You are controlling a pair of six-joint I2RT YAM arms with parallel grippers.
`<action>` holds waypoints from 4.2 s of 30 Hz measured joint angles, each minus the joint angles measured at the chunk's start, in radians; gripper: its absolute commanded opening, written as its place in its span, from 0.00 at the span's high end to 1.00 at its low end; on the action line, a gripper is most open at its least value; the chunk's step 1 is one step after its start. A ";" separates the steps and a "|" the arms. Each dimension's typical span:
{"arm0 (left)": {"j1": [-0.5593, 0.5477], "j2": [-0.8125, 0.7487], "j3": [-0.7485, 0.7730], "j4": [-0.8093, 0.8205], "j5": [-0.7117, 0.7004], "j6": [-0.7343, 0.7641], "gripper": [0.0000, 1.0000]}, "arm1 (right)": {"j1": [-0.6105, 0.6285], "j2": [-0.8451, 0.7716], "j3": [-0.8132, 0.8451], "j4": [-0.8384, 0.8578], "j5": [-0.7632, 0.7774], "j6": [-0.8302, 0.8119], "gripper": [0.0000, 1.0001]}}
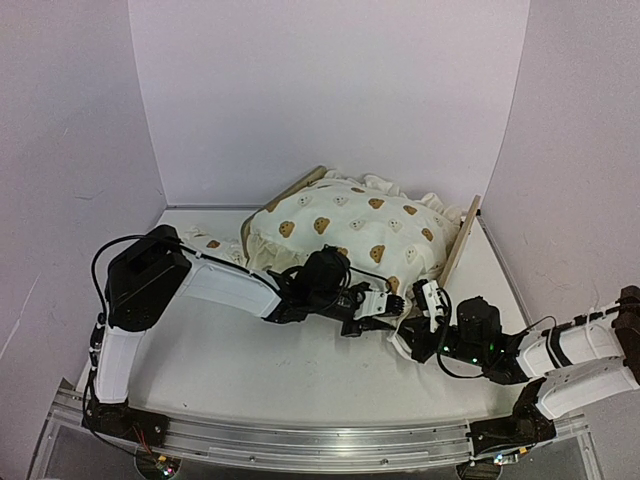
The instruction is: Set up the pet bed
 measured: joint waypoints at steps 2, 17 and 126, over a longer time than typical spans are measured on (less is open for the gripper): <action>0.000 0.017 0.024 -0.023 0.010 0.014 0.73 | 0.000 -0.001 0.000 -0.001 -0.003 -0.002 1.00; 0.014 0.050 0.078 -0.121 0.060 0.013 1.00 | -0.011 -0.005 0.011 -0.059 -0.010 -0.016 1.00; -0.071 0.010 -0.099 0.318 -0.314 -0.308 0.64 | 0.000 -0.303 0.197 -0.839 0.014 0.106 1.00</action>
